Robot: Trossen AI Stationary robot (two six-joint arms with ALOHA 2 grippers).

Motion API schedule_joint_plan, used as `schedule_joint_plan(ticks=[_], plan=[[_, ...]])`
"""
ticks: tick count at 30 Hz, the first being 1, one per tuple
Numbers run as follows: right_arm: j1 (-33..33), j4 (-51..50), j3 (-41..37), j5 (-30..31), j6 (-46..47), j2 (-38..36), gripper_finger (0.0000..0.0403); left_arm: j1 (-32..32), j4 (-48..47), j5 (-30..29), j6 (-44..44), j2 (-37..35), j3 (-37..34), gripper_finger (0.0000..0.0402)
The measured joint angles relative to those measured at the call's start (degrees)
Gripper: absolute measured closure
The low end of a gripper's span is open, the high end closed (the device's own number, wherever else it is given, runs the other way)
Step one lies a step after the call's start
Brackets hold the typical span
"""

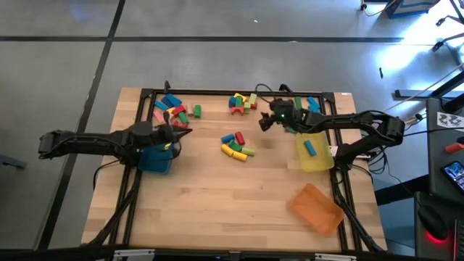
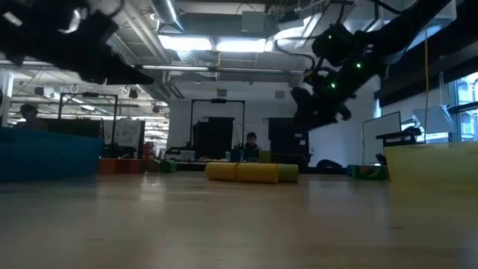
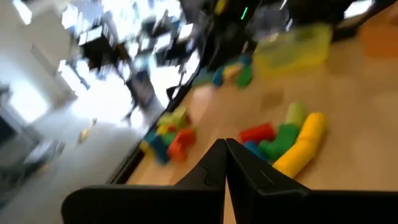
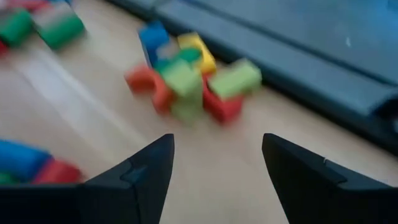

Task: Sort blocks by size
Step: Put the red arch block into the blue bin

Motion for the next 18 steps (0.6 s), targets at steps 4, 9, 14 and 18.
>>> schedule_joint_plan(ticks=[4, 9, 14, 18], plan=[[0.0, 10.2, 0.0, 0.0, -5.4, 0.0, 0.0155, 3.2, -7.6, -2.4, -5.8, 6.6, 7.0, 0.0402], [0.0, 24.7, 0.0, -0.7, -12.7, 0.0, 0.0155, 7.6, -16.8, -2.6, -11.2, 16.9, 13.6, 0.0402], [0.0, 36.1, 1.0, -3.6, -20.5, 0.0, 0.0155, 10.9, -29.4, -2.6, -13.4, 27.2, 20.3, 0.0402], [0.0, 37.5, 4.4, -7.8, -24.6, 0.0, 0.0155, 12.7, -37.4, -2.6, -13.4, 33.4, 24.8, 0.0402]])
